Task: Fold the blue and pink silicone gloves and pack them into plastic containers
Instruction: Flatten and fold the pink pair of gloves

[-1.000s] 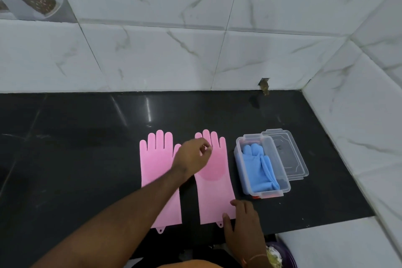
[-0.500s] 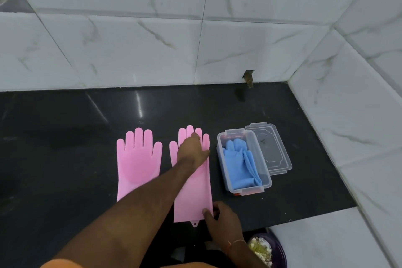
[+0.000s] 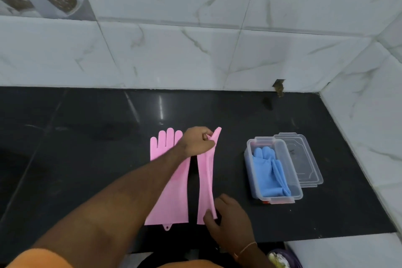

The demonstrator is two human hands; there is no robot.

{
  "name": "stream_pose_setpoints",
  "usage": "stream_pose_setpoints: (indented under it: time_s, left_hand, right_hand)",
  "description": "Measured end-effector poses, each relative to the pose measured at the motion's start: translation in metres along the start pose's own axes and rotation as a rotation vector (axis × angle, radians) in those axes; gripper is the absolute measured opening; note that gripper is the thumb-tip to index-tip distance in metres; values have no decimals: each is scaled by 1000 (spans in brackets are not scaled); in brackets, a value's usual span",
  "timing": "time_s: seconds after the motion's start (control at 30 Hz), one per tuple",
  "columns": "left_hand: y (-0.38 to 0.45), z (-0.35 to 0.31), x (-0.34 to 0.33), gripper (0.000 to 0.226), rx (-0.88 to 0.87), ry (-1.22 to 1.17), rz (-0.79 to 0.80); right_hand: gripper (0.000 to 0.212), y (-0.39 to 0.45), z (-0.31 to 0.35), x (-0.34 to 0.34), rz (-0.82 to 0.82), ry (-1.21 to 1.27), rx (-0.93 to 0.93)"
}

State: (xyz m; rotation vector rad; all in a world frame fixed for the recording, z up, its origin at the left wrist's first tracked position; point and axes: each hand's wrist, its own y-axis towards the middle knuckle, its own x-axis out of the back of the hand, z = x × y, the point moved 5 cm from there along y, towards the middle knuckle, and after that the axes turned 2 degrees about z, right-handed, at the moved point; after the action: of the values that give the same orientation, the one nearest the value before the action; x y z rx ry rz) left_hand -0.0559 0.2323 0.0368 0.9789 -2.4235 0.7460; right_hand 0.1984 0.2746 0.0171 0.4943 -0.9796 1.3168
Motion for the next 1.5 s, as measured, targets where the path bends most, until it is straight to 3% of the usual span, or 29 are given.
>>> stream_pose_setpoints:
  time_s: [0.07, 0.17, 0.4, 0.63, 0.73, 1.37, 1.5]
  left_hand:
    - [-9, 21, 31, 10, -9, -26, 20]
    - [-26, 58, 73, 16, 40, -66, 13]
    - [-63, 131, 103, 10, 296, -120, 94]
    - [-73, 159, 90, 37, 424, -212, -35]
    - [-75, 161, 90, 33, 426, -252, -110]
    - [-76, 175, 89, 11, 436, -233, -201]
    - [-79, 171, 91, 12, 388, -190, -218]
  right_hand:
    - [31, 9, 27, 1, -15, -95, 139]
    - [34, 20, 68, -1, -59, -179, 321]
    - [32, 37, 122, -31, 180, -310, 450]
    - [27, 43, 130, -49, 276, -297, 437]
    - [25, 45, 128, -55, 293, -283, 427]
    - [37, 57, 112, -82, 403, -258, 394]
    - [40, 66, 102, -75, 382, -94, 287]
